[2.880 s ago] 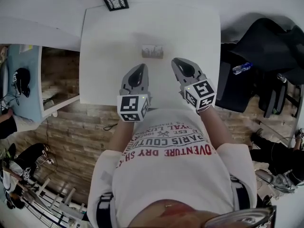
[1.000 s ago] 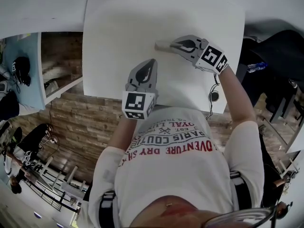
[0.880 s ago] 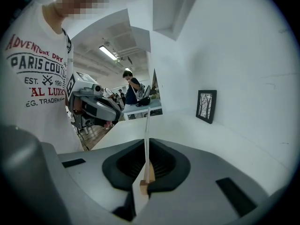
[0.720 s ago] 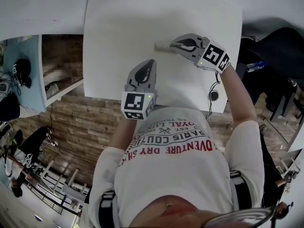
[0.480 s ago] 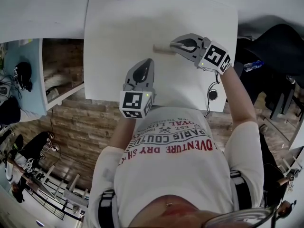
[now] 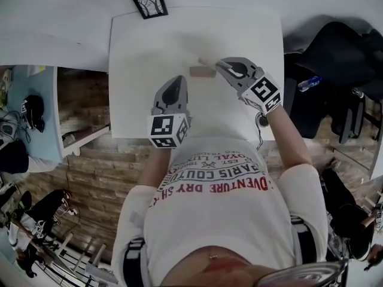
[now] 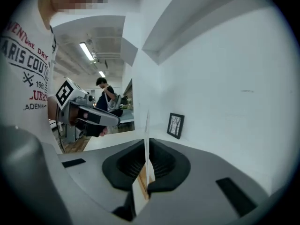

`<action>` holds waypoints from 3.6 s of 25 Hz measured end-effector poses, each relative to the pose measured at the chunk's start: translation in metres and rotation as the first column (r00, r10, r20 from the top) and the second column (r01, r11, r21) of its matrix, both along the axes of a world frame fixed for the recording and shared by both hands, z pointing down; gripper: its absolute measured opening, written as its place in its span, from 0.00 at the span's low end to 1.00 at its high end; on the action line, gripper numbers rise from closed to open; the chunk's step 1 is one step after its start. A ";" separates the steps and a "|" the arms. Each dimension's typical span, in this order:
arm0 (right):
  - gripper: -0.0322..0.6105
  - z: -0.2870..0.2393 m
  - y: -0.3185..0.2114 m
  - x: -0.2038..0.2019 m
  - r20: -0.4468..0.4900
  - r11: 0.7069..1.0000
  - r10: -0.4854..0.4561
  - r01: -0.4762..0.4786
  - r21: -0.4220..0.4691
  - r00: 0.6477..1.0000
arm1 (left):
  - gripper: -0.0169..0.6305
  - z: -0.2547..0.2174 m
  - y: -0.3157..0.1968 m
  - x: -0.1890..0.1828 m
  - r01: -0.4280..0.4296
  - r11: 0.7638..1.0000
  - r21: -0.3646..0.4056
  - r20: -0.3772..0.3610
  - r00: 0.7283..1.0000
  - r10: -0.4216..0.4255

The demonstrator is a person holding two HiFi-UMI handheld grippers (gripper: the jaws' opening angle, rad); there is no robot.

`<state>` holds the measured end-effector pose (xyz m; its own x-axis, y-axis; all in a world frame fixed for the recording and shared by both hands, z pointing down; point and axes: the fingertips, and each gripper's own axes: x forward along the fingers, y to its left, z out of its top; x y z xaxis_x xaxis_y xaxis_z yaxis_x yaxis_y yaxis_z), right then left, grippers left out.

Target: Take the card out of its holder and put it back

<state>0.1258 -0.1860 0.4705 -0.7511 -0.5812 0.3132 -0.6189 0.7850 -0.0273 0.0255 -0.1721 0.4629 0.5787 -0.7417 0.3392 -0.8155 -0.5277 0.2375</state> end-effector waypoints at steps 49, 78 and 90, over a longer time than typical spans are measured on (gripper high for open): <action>0.11 0.005 0.081 0.018 0.010 0.749 0.662 -0.662 -0.027 0.749 | 0.06 -0.020 0.032 -0.030 -0.106 0.993 0.056 0.016 0.994 0.105; 0.11 0.014 0.019 -0.016 -0.118 0.992 -0.122 0.118 -0.036 0.985 | 0.06 0.015 0.027 -0.014 0.055 0.998 -0.027 0.025 0.998 -0.054; 0.11 0.037 -0.004 -0.028 -0.082 0.937 -0.348 0.344 -0.064 0.934 | 0.06 0.041 0.031 -0.025 0.144 0.986 -0.084 0.073 0.988 -0.138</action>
<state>0.0977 -0.1900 0.5078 -0.8701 -0.2731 0.4103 -0.3108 0.9501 -0.0266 0.0009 -0.1408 0.5037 0.4445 -0.7796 0.4413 -0.8958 -0.3856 0.2211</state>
